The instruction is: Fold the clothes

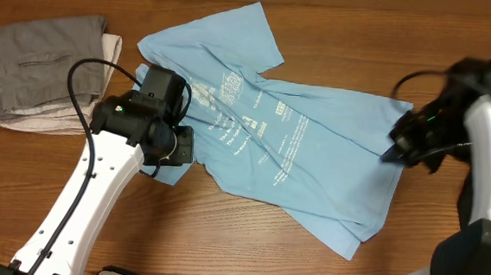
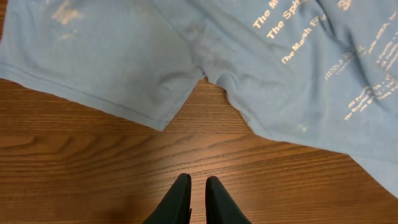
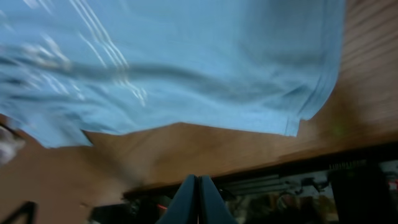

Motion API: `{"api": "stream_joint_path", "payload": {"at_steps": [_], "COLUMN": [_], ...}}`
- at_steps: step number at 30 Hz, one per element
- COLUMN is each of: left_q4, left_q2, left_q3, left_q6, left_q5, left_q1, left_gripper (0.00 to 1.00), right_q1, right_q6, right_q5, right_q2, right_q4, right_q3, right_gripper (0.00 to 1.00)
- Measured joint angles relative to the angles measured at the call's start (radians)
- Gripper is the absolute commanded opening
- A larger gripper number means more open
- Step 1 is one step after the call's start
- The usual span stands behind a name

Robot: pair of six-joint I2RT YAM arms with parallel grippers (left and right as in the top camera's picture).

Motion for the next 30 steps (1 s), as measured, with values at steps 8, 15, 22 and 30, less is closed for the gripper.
{"api": "stream_joint_path", "payload": {"at_steps": [8, 15, 22, 30], "left_q4": [0.053, 0.138, 0.195, 0.200], "left_q2": [0.000, 0.016, 0.154, 0.282], "left_q3": [-0.029, -0.031, -0.032, -0.032], "left_q6": [-0.003, -0.019, -0.052, -0.056], "left_q5": [-0.006, -0.010, -0.013, -0.013], "left_q1": [0.000, 0.000, 0.000, 0.006], "left_gripper": [0.12, 0.09, 0.04, 0.04], "right_q1": [0.145, 0.181, 0.209, 0.216], "right_q6": [0.157, 0.267, 0.346, 0.367], "right_q5": [0.019, 0.045, 0.095, 0.133], "right_q2": [-0.131, -0.191, -0.198, -0.198], "right_q4": [0.191, 0.304, 0.409, 0.456], "right_q3": [-0.449, -0.623, -0.674, -0.679], "right_gripper": [0.04, 0.04, 0.04, 0.04]}}
